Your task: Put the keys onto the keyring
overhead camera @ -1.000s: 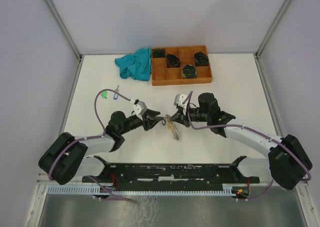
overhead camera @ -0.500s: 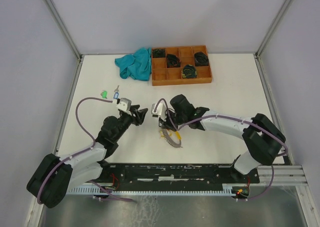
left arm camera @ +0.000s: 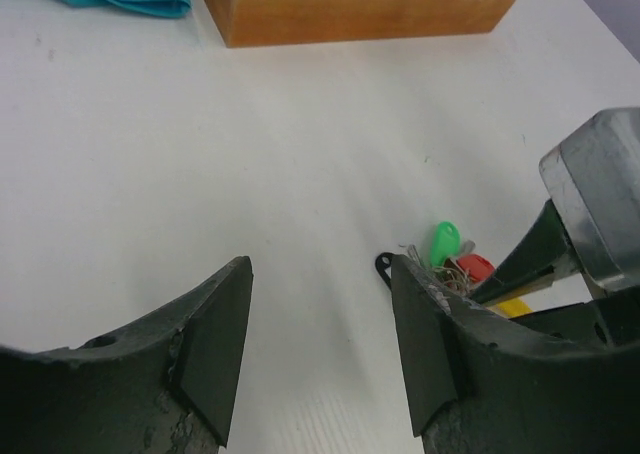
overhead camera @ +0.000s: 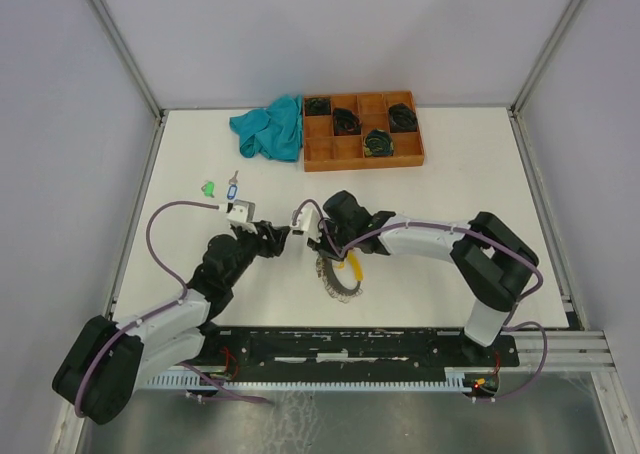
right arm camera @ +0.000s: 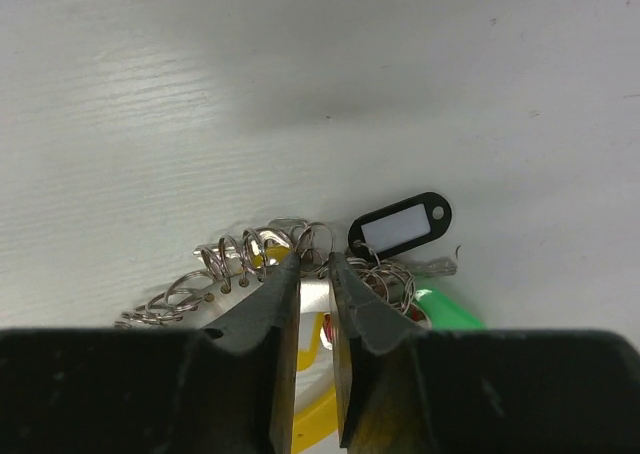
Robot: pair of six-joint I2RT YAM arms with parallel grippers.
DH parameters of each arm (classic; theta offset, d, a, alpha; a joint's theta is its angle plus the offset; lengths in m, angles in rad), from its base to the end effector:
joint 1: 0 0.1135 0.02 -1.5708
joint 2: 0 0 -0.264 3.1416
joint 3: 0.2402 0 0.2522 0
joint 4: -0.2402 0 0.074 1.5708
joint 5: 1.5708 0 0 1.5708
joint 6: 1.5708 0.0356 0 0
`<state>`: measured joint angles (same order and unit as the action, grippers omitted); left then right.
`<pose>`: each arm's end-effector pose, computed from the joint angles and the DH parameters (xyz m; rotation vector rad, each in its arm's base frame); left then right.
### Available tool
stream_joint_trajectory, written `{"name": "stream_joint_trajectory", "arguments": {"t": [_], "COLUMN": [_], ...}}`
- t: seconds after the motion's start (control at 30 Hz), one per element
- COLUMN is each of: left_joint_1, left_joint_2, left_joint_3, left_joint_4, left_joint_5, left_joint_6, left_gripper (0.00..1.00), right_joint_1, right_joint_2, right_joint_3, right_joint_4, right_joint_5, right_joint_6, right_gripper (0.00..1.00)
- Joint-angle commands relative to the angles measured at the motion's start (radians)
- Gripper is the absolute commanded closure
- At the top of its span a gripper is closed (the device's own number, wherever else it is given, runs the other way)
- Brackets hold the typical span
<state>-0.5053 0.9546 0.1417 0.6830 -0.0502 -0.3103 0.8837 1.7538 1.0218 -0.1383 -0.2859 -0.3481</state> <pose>0.1654 -0.0895 0.1781 0.1307 1.7279 -0.5632 0.2206 0.2847 0.1713 -1.5376 1.9471 0.5834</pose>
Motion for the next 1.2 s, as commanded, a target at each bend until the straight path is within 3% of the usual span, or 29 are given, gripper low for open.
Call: {"name": "stream_joint_trajectory", "arguments": {"t": [0.0, 0.1, 0.23, 0.4, 0.77, 1.17], "left_joint_1": [0.004, 0.005, 0.004, -0.006, -0.031, -0.049], "left_joint_2": [0.020, 0.018, 0.023, 0.075, 0.369, 0.556], "left_joint_3": [0.003, 0.011, 0.000, 0.006, 0.096, 0.165], "left_joint_4": [-0.032, -0.077, -0.085, -0.079, 0.001, 0.069], "left_joint_5": [0.103, 0.153, 0.228, 0.311, 0.507, 0.553], "left_joint_6": [-0.120, -0.165, -0.200, -0.195, -0.194, -0.126], "left_gripper": [0.36, 0.37, 0.39, 0.44, 0.47, 0.50], "right_joint_1": [-0.013, -0.039, -0.064, -0.121, -0.127, -0.127], "right_joint_2": [-0.081, -0.154, -0.222, -0.225, -0.266, -0.261], "right_joint_3": [-0.011, -0.083, -0.061, -0.022, -0.108, -0.143], "right_joint_4": [0.062, 0.135, 0.043, -0.039, 0.017, 0.061], "right_joint_5": [-0.053, -0.102, -0.112, -0.206, -0.194, -0.209], "right_joint_6": [0.012, 0.069, 0.137, 0.185, 0.196, 0.205], "right_gripper": [0.73, 0.66, 0.53, 0.55, 0.55, 0.55]}}
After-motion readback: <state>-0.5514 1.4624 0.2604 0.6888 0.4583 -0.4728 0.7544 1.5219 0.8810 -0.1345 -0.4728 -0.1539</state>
